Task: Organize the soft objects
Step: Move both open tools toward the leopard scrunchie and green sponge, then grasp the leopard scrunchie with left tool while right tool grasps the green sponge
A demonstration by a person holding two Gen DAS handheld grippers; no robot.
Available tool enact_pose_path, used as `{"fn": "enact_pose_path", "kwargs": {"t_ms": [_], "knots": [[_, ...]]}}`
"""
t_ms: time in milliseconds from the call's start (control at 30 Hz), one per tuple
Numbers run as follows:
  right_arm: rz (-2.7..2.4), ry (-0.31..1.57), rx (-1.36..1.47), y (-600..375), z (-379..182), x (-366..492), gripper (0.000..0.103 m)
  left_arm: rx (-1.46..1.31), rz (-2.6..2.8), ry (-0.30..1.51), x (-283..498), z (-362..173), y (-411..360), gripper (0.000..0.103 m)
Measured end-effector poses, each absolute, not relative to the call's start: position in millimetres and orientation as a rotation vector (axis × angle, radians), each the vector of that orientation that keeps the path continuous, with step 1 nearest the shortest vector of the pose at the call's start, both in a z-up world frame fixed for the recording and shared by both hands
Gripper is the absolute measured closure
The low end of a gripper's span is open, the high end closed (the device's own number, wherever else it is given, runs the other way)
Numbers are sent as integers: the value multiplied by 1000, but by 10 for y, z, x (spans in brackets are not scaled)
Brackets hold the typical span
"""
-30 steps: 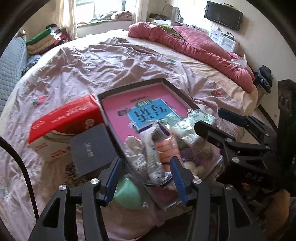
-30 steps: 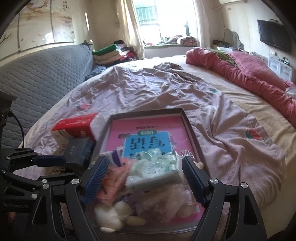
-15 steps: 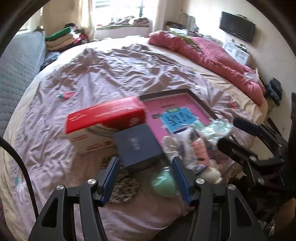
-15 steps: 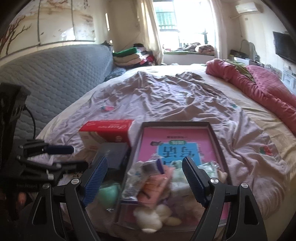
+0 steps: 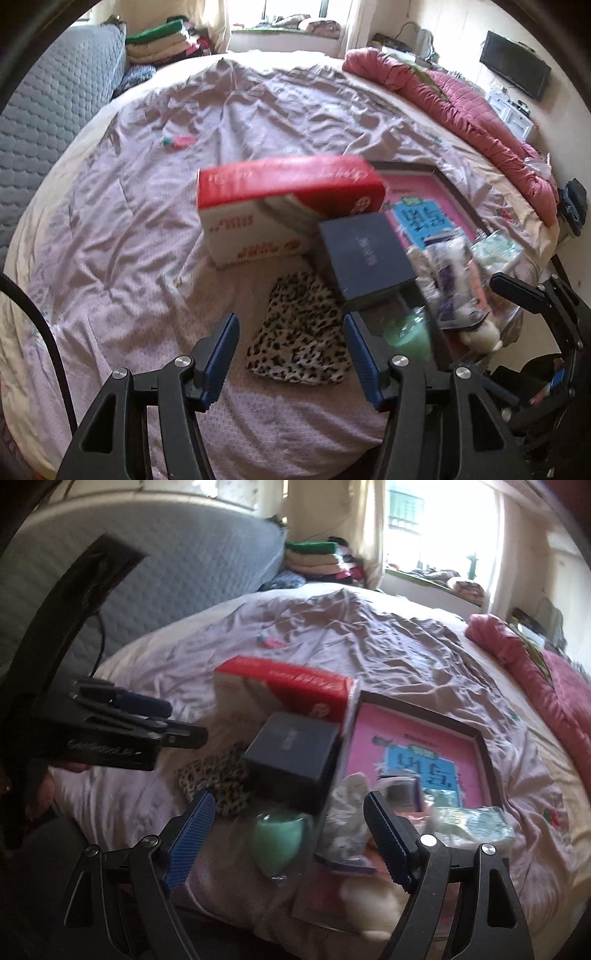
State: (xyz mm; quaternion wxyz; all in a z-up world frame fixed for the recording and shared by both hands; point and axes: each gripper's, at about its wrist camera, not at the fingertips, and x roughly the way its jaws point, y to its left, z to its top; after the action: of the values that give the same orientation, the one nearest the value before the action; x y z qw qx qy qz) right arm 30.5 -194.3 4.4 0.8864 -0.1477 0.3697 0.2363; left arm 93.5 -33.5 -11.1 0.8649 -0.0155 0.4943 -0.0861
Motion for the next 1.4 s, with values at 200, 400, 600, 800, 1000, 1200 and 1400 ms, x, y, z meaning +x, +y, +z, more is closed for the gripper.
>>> {"fn": "enact_pose_path", "kwargs": {"t_ms": [200,400,600,800,1000,1200,1400], "knots": [[496,824,-391,-1808,-212,361,19,1,-151,1082,982,-372,-314,45],[492,839,-450,-1710,-394,379,19,8,-145,1107,1011,-503,-307,45],[490,844,-491,-1659,-512,409,20,28,-130,1119,1050,-586,-307,45],[487,839,-526,-1615,-581,432,24,39,-121,1134,1047,-648,-318,45],[465,843,-611,-1494,-712,470,37,14,-134,1138,1074,-671,-292,45],[448,861,-624,-1482,-821,577,54,2,-135,1157,1120,-761,-285,45],[478,873,-464,-1648,-709,640,58,-29,-140,1184,1178,-888,-282,45]]}}
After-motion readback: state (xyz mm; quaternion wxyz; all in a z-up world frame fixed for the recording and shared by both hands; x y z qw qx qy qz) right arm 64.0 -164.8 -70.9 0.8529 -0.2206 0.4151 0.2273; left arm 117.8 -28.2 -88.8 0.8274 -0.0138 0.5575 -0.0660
